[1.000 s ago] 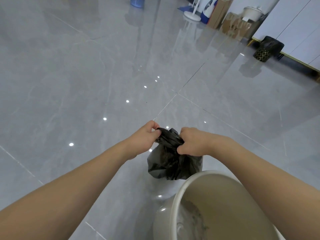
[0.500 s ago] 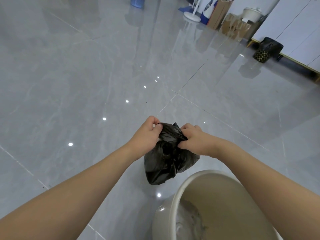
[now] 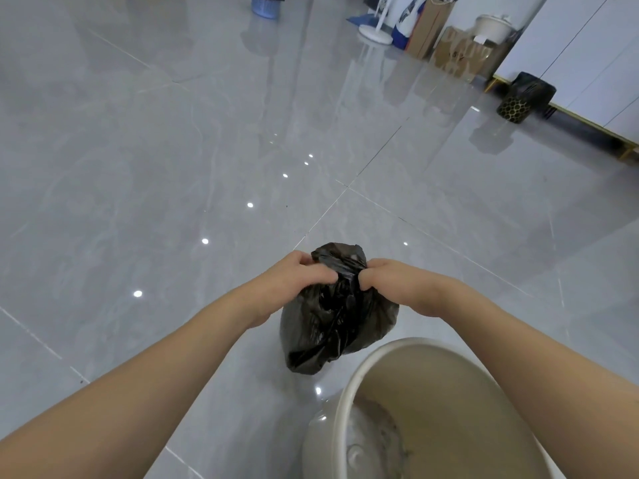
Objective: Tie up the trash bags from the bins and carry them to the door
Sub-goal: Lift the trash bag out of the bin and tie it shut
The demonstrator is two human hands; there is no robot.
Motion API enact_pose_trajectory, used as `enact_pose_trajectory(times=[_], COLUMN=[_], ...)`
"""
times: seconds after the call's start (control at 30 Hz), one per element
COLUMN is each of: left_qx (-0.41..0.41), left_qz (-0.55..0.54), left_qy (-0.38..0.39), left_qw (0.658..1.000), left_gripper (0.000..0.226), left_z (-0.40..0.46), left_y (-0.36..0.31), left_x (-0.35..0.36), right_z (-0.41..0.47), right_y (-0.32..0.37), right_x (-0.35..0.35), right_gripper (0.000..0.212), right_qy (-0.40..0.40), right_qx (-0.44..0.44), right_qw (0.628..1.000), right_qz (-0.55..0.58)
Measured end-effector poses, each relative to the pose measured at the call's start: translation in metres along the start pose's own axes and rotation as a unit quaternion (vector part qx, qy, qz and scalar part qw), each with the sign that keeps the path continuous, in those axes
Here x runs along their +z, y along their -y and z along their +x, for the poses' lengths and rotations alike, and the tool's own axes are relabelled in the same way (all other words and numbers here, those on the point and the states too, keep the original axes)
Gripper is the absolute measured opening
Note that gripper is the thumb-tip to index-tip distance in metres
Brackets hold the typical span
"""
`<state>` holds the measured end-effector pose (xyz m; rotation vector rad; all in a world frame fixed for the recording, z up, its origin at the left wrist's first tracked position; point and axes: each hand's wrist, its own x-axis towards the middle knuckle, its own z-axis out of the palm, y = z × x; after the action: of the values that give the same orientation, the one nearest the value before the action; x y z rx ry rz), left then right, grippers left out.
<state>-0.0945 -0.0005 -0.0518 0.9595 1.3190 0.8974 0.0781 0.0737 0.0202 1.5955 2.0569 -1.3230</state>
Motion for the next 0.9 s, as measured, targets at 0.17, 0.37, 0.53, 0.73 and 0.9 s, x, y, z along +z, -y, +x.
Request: enact_pose_trajectory(times=[0.17, 0.37, 0.53, 0.73, 0.9], left_qx=[0.031, 0.082, 0.073, 0.004, 0.012], left_qz=[0.093, 0.051, 0.252, 0.123, -0.086], left_qy=[0.003, -0.016, -0.084, -0.085, -0.025], left_qw=[0.995, 0.995, 0.961, 0.989, 0.996], left_gripper=[0.041, 0.021, 0.026, 0.026, 0.035], left_z=[-0.006, -0.005, 0.003, 0.004, -0.001], left_y=[0.006, 0.004, 0.009, 0.011, 0.000], left_x=[0.009, 0.015, 0.021, 0.023, 0.021], right_z=[0.000, 0.000, -0.002, 0.002, 0.004], right_y=[-0.006, -0.008, -0.006, -0.009, -0.010], right_x=[0.000, -0.001, 0.002, 0.008, 0.009], right_gripper=[0.031, 0.020, 0.028, 0.031, 0.034], right_qy=[0.046, 0.000, -0.024, -0.041, -0.049], right_qx=[-0.004, -0.008, -0.005, -0.023, -0.034], right_qw=[0.998, 0.999, 1.000, 0.999, 0.998], right_qz=[0.047, 0.045, 0.006, -0.017, 0.004])
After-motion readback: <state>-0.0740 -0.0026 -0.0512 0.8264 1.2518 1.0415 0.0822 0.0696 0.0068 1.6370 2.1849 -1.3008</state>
